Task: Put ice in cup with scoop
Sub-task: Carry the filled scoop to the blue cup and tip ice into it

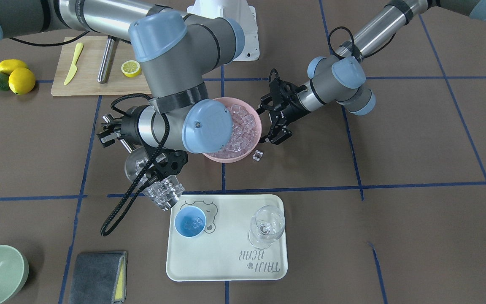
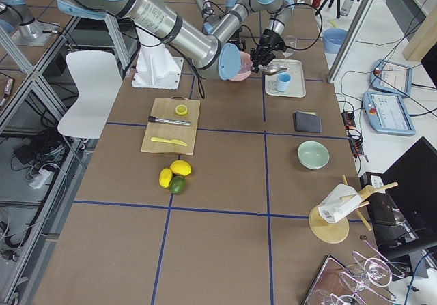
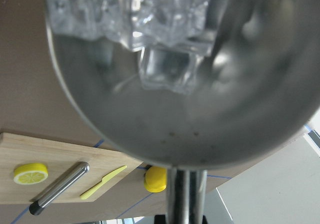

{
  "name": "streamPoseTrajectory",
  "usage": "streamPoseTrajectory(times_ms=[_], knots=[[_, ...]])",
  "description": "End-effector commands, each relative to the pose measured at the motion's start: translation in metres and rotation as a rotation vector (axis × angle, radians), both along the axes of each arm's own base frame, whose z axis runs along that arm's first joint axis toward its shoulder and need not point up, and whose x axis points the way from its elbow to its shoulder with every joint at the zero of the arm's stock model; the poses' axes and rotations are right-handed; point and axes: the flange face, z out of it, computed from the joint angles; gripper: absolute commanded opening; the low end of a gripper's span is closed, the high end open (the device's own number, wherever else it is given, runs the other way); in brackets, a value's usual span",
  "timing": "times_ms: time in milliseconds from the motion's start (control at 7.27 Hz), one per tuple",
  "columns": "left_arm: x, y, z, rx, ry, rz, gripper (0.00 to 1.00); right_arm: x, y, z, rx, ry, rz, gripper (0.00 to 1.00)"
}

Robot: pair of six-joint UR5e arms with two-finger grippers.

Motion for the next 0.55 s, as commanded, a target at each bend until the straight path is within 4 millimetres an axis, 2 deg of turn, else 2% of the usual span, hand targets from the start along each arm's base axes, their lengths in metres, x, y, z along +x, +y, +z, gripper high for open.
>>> streamPoseTrajectory(times_ms=[0,412], knots=[[0.0002,0.0007,0.001,-0.001,-0.001,0.001,1.0,0.0031,-0.0001,-0.0055,-0.016,0.024,-0.017,0.0],[0.0002,0.0007,0.001,-0.001,-0.001,0.001,1.0,0.0094,-0.0026,-0.0069,-0.02,0.035,-0.013,0.0]])
